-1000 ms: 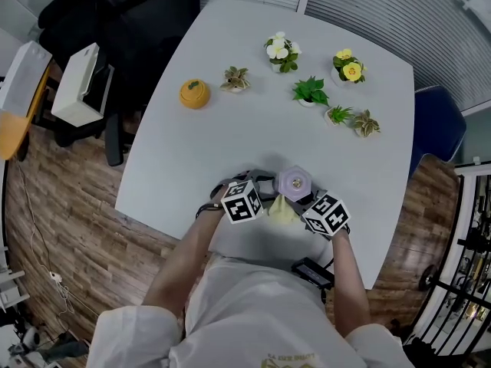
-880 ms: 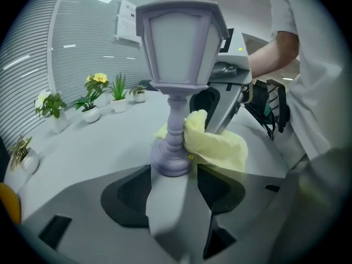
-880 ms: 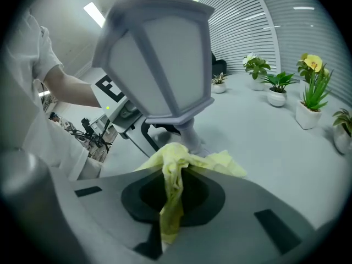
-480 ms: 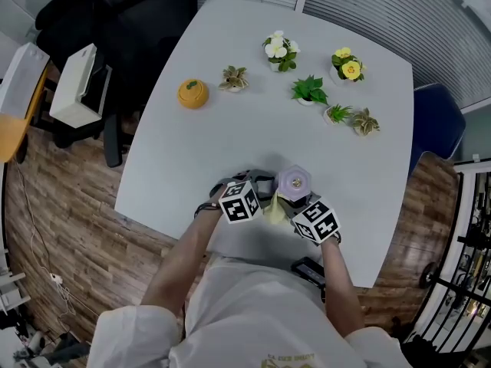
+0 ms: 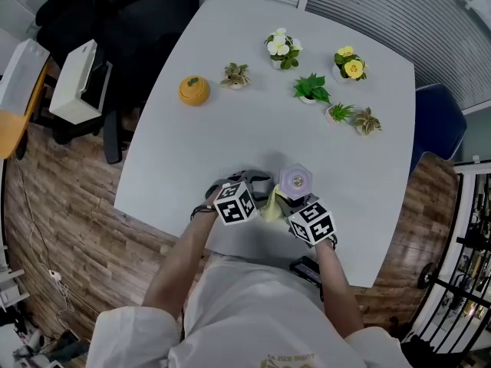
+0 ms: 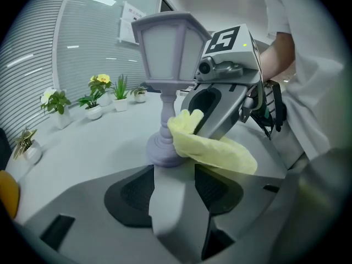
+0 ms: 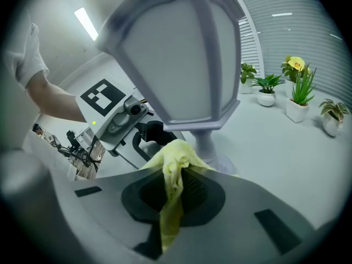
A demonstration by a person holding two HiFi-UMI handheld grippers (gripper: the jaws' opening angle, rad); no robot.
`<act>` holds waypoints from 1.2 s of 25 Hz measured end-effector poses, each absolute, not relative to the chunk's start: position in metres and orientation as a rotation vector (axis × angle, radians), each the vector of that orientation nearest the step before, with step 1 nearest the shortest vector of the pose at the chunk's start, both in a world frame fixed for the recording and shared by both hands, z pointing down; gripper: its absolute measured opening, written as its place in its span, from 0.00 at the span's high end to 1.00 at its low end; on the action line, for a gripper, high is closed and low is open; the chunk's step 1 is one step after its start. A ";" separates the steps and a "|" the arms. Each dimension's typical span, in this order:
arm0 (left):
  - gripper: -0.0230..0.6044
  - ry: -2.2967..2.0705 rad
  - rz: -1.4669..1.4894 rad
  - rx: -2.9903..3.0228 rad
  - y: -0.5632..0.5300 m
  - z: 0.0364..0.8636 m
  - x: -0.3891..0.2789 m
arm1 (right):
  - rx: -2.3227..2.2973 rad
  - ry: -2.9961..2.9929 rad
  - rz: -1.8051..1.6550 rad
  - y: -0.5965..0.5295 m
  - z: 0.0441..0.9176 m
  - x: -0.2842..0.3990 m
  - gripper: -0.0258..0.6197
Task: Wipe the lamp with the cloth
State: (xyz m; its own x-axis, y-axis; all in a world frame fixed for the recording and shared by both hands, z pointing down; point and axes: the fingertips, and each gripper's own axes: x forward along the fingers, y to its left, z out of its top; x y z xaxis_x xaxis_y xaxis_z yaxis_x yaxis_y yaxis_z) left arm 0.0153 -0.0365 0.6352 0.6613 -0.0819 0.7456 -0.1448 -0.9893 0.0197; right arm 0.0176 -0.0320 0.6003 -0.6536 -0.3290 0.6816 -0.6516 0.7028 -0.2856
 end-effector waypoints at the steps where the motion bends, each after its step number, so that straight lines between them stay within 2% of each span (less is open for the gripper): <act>1: 0.61 -0.194 1.247 2.792 -0.036 0.635 0.015 | 0.738 -2.308 0.697 -0.031 0.599 0.015 0.92; 14: 0.61 -0.277 1.235 2.776 -0.041 0.635 0.005 | 0.768 -2.317 0.747 -0.038 0.602 -0.005 0.92; 30: 0.61 -0.285 1.240 2.773 -0.041 0.638 0.005 | 0.805 -2.258 0.842 -0.026 0.610 0.045 0.92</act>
State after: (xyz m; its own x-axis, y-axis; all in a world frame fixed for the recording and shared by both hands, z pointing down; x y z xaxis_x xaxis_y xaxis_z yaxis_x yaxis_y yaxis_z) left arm 0.0047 -0.0408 0.6380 0.6530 -0.1326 0.7457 -0.2066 -0.9784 0.0069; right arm 0.0454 -0.0259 0.6099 -0.6417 -0.3263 0.6940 -0.7011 0.6164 -0.3585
